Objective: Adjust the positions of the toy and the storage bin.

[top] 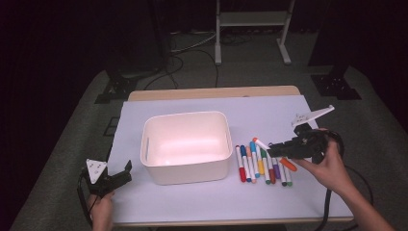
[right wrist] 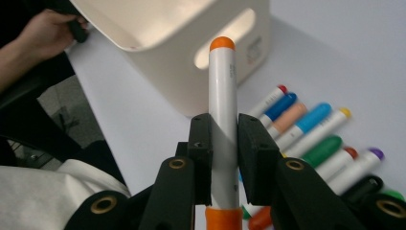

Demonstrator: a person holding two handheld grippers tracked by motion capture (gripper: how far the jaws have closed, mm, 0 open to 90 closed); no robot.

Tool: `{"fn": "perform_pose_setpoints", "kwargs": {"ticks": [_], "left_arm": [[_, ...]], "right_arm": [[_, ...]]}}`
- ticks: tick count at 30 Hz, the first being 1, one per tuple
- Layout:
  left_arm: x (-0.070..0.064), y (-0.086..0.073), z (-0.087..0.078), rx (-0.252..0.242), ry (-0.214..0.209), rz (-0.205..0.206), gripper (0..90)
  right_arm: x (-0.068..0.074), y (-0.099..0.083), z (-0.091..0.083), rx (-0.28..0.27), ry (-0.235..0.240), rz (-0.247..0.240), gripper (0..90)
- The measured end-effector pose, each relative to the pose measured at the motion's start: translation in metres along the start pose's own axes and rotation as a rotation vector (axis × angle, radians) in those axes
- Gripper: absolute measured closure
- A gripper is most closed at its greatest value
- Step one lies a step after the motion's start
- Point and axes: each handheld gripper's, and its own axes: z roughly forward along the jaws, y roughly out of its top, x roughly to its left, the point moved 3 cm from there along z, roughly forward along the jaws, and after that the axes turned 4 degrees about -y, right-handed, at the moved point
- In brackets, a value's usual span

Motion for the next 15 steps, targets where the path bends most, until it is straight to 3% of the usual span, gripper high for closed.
{"fn": "perform_pose_setpoints", "kwargs": {"ticks": [7,15], "left_arm": [[0.000,0.000,0.000,0.003,-0.001,0.000,0.0],[0.000,0.000,-0.001,-0.008,-0.001,-0.002,0.0]], "right_arm": [[0.027,0.038,0.000,0.009,0.069,-0.071,75.5],[0.053,0.072,0.019,0.032,0.131,-0.154,75.5]]}}
